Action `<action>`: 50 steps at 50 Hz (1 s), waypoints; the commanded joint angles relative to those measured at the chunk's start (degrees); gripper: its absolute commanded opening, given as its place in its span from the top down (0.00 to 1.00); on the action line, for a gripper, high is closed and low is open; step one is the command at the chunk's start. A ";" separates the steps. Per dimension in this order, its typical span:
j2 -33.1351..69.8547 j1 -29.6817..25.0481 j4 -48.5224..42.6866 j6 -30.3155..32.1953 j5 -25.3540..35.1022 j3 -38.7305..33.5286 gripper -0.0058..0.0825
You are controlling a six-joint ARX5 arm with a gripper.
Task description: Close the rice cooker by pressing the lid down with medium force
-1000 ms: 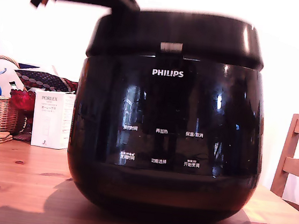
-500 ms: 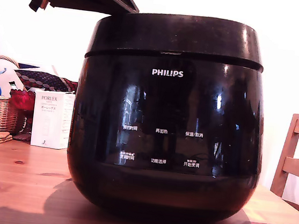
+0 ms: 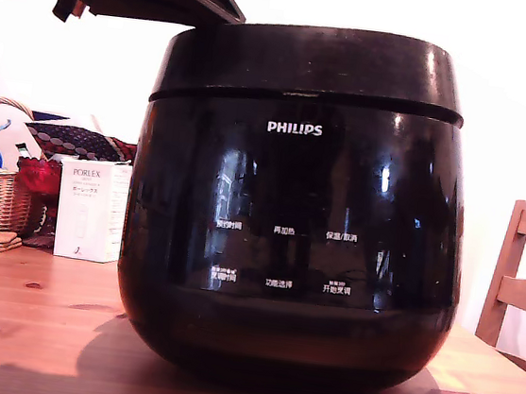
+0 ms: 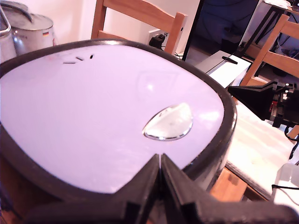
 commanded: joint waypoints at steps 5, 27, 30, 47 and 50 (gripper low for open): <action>4.31 -0.22 -3.50 0.24 0.09 -3.93 0.96; 6.69 -1.33 -4.02 0.52 0.66 -3.93 0.96; 6.95 -1.33 -4.66 0.68 0.68 -3.93 0.96; 6.97 -1.33 -7.08 0.85 0.63 -3.93 0.96; 6.97 -1.33 -7.82 0.85 0.63 -3.93 0.96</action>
